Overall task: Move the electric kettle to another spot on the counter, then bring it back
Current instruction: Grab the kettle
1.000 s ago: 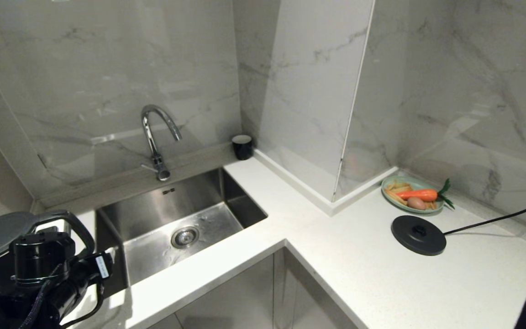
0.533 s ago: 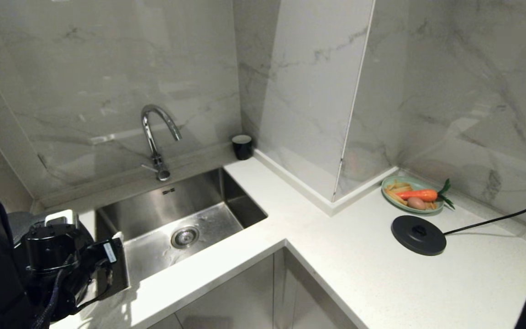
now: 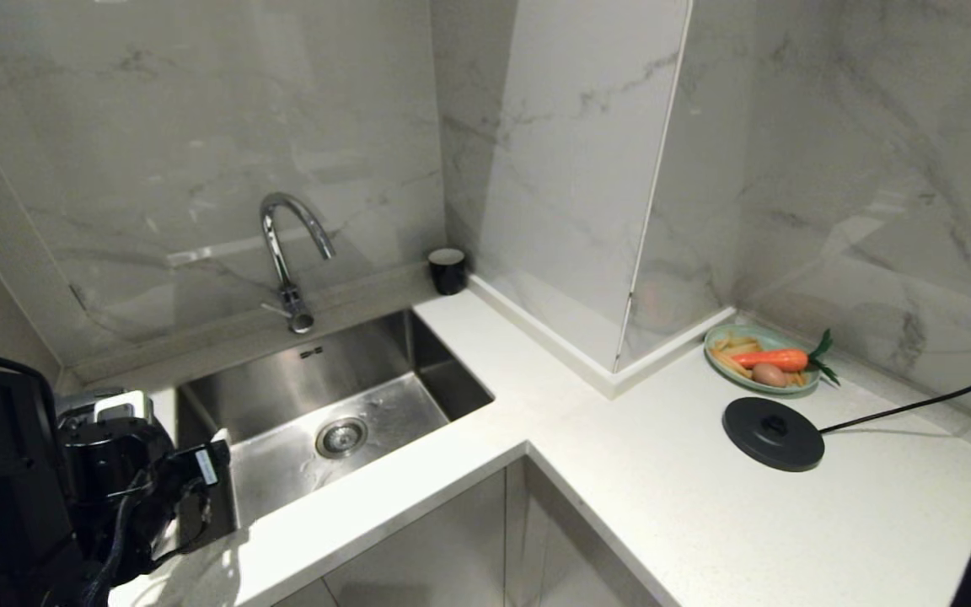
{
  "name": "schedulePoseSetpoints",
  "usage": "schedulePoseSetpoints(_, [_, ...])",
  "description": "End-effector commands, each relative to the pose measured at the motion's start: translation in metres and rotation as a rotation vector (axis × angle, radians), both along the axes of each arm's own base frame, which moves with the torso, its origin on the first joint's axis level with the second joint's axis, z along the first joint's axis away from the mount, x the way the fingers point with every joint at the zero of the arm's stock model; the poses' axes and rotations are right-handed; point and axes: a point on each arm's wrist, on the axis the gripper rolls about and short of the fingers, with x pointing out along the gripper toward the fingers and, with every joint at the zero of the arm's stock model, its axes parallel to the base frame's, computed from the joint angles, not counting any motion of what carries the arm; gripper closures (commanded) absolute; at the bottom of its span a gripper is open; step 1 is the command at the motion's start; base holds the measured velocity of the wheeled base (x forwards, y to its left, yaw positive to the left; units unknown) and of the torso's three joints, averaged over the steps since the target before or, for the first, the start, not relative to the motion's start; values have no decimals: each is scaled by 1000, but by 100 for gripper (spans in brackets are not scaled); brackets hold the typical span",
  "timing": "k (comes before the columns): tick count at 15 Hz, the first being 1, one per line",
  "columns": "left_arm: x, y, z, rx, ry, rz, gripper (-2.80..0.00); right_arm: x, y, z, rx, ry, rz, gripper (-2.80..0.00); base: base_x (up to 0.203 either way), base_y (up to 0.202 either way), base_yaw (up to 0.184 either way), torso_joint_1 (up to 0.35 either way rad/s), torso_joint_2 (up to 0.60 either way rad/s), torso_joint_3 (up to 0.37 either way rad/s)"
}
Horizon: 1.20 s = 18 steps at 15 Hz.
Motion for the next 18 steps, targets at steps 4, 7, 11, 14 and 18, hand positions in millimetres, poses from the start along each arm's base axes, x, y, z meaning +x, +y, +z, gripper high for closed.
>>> schedulePoseSetpoints(4, [17, 7, 3, 33, -48, 11, -280, 0, 0, 0, 0, 1, 0, 0, 0, 0, 0, 0, 0, 0])
schedulePoseSetpoints(7, [28, 8, 5, 53, -70, 3, -280, 0, 0, 0, 0, 0, 0, 0, 0, 0, 0, 0, 0, 0])
schedulePoseSetpoints(11, [38, 18, 12, 71, -118, 30, -280, 0, 0, 0, 0, 1, 0, 0, 0, 0, 0, 0, 0, 0])
schedulePoseSetpoints(14, [40, 21, 14, 74, -130, 40, -280, 0, 0, 0, 0, 1, 0, 0, 0, 0, 0, 0, 0, 0])
schedulePoseSetpoints(18, [43, 25, 18, 77, -150, 52, -280, 0, 0, 0, 0, 1, 0, 0, 0, 0, 0, 0, 0, 0])
